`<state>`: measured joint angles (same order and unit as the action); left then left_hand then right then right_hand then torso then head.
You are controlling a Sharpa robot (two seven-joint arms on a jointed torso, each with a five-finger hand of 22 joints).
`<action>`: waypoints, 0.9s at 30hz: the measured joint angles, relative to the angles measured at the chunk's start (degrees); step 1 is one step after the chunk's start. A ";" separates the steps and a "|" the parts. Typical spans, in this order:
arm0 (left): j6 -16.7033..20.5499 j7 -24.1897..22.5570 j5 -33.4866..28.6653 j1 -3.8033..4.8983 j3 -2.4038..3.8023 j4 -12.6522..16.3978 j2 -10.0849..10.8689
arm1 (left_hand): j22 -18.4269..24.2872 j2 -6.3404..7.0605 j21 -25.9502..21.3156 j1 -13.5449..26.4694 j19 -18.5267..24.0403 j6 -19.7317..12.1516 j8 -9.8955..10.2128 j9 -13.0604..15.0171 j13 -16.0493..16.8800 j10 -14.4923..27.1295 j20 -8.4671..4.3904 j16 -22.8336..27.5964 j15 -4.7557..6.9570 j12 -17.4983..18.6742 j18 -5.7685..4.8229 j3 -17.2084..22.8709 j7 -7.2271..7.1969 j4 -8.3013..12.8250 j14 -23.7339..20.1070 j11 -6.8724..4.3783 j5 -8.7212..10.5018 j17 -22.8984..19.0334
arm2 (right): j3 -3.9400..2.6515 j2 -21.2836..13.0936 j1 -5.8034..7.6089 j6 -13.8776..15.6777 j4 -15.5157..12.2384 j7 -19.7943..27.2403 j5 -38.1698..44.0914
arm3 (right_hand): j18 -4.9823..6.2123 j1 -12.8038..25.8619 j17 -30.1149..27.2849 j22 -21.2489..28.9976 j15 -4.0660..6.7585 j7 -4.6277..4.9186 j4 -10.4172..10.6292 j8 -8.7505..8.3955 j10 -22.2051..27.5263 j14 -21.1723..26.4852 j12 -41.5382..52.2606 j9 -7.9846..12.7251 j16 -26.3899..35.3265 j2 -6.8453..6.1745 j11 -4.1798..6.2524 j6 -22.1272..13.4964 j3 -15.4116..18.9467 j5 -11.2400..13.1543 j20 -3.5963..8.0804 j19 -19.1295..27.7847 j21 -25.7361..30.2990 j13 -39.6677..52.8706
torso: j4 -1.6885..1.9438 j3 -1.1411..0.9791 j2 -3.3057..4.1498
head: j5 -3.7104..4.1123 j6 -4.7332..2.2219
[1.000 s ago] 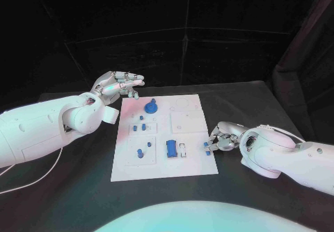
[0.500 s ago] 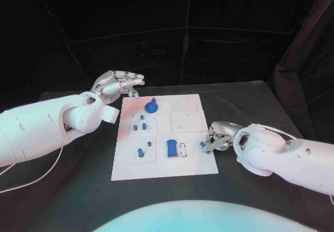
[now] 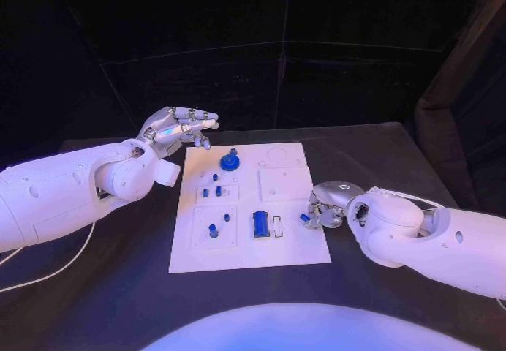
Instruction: Assemble the parts on the task board
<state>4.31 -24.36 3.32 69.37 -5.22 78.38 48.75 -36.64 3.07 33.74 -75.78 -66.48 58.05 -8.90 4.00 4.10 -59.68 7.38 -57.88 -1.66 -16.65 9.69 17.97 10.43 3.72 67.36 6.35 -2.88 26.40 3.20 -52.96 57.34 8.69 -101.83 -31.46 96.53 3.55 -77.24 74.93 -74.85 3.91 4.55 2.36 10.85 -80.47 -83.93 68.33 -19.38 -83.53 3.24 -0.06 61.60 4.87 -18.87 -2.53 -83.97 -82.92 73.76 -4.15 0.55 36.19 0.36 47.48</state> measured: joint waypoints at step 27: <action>-0.12 0.04 0.00 -0.01 -0.01 0.06 -0.05 | -0.01 0.00 0.00 0.00 0.00 0.00 0.00 0.00 0.01 0.20 0.00 0.00 0.00 0.00 0.00 0.00 0.00 0.00 0.00 0.20 0.00 -0.04 | 0.40 0.95 -0.57 13.59 -3.21 0.32 -25.22 | -0.01 6.50 -0.01 -0.08 0.54 -0.75 2.57 -0.20 -0.81 -0.30 0.29 -0.60 0.00 -5.89 0.80 1.36 -13.69 -8.67 0.41 0.02 0.00 0.70 | 0.11 0.10 0.01 | -0.47 0.40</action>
<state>4.19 -24.32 3.32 69.36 -5.23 78.44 48.70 -36.65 3.07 33.75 -75.78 -66.48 58.05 -8.90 4.00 4.12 -59.48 7.38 -57.88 -1.66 -16.65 9.70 17.97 10.43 3.72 67.36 6.56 -2.88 26.36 3.59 -52.01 56.77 22.28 -105.04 -31.14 71.31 3.55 -70.74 74.92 -74.94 4.45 3.80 4.93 10.65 -81.28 -84.23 68.62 -19.99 -83.53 -2.65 0.73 62.96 -8.82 -27.54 -2.12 -83.95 -82.92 74.47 -4.04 0.65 36.19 -0.12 47.88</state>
